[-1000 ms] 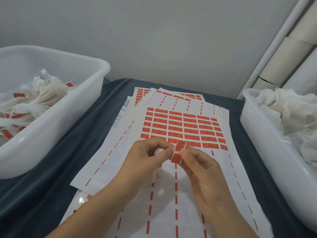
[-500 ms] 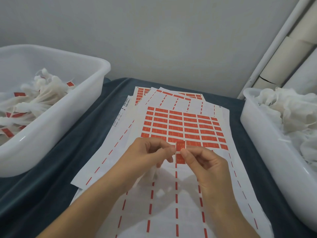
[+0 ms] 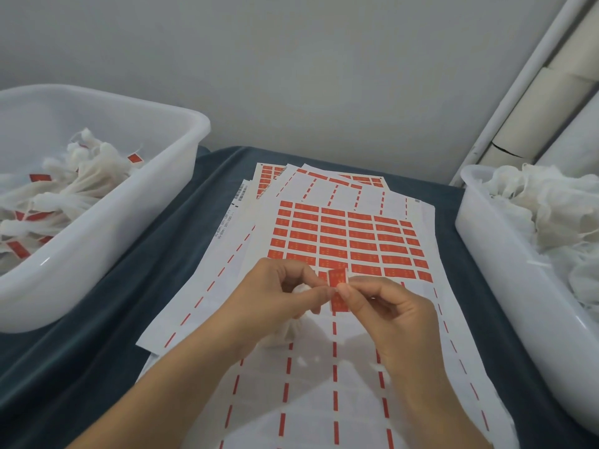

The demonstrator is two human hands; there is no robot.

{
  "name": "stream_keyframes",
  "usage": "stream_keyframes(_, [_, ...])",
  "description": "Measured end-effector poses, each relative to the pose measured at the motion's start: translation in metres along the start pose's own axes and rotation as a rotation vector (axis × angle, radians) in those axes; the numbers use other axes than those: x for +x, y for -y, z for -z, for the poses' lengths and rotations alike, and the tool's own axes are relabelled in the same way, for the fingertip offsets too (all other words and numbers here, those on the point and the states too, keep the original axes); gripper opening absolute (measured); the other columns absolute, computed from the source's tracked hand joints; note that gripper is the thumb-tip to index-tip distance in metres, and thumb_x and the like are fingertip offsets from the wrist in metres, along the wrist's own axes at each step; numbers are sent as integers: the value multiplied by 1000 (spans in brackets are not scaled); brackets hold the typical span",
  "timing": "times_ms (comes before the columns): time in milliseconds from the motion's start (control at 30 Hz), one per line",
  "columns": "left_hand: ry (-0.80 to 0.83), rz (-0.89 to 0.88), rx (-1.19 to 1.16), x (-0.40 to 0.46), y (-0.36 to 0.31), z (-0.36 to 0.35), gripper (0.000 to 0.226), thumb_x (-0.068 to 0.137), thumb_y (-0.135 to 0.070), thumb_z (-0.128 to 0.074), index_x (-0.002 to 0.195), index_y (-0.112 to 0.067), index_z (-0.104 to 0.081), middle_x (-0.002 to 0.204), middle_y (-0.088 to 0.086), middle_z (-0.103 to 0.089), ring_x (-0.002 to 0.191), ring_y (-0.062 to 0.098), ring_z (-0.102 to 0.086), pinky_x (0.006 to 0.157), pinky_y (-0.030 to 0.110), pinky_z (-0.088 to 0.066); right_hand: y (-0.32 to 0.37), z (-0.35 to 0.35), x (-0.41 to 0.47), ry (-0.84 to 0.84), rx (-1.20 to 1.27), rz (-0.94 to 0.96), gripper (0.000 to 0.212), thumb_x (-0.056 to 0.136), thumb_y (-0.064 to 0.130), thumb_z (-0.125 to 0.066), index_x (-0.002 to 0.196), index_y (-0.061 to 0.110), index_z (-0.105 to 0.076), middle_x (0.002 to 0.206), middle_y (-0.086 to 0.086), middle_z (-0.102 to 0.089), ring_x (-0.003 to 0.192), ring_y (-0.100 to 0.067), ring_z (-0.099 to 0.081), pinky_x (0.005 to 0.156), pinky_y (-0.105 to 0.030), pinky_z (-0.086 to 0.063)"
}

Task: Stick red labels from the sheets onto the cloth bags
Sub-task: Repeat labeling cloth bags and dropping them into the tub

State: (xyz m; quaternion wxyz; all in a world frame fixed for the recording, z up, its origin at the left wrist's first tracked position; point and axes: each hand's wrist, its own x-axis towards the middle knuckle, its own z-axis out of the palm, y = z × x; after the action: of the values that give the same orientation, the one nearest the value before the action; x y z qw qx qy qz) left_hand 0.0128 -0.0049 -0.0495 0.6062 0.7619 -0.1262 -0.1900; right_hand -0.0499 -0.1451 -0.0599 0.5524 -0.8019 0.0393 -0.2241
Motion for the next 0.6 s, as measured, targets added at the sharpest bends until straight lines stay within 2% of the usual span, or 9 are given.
stream_keyframes(167, [52,7,-100,-3,-4,0,17,70,-34,-69,58,-21,-69,62,-18,-65,61,-10,-58,59,12,-45,4,1,0,-39,59,13,8,66,36,-65,74,37,-66,90,31,-66,89,9,-61,66,0,-44])
stream_keyframes(233, [65,32,-167,-3,-4,3,20,75,-24,-70,57,-18,-68,60,-9,-64,52,-1,-56,58,12,-47,6,0,1,-72,84,-11,19,67,43,-63,86,40,-65,97,36,-62,93,13,-59,65,0,-44])
stream_keyframes(300, [61,68,-252,-1,-4,7,23,78,-17,-68,56,-15,-67,65,4,-65,47,4,-51,57,13,-46,8,4,4,-135,128,-119,44,66,58,-59,109,57,-49,104,45,-54,97,15,-57,61,-4,-46])
stream_keyframes(333, [58,84,-296,-1,-4,9,24,79,-15,-68,55,-13,-66,68,10,-65,46,5,-49,55,13,-45,9,7,5,-159,149,-178,48,66,63,-56,110,67,-39,104,48,-51,98,14,-57,62,-7,-44])
stream_keyframes(367, [58,92,-331,-1,-4,11,25,80,-15,-67,54,-12,-65,72,16,-64,46,6,-47,54,12,-44,10,10,7,-171,157,-210,46,66,66,-55,108,70,-37,103,50,-50,99,12,-58,65,-9,-43])
stream_keyframes(400, [65,91,-355,-2,-5,11,25,79,-15,-68,54,-12,-65,75,20,-63,47,7,-46,53,12,-43,11,12,7,-156,163,-227,44,65,65,-55,108,66,-43,102,48,-52,98,10,-59,66,-10,-43])
stream_keyframes(467, [99,81,-372,-4,-7,9,21,73,-21,-70,54,-13,-65,75,20,-62,48,7,-46,53,11,-43,10,10,7,-56,210,-262,40,64,59,-57,101,47,-60,96,40,-60,91,9,-62,58,-6,-46])
stream_keyframes(533, [120,68,-367,-6,-10,6,16,64,-29,-70,56,-15,-67,78,19,-62,48,6,-49,54,12,-44,11,4,5,75,244,-310,32,65,49,-61,94,35,-66,89,34,-65,83,10,-63,53,-3,-45])
stream_keyframes(600, [116,67,-362,-7,-10,6,16,59,-31,-70,57,-15,-68,80,15,-64,49,5,-51,54,11,-44,12,3,5,154,269,-334,25,67,40,-62,89,30,-69,84,24,-70,77,4,-66,54,-5,-46])
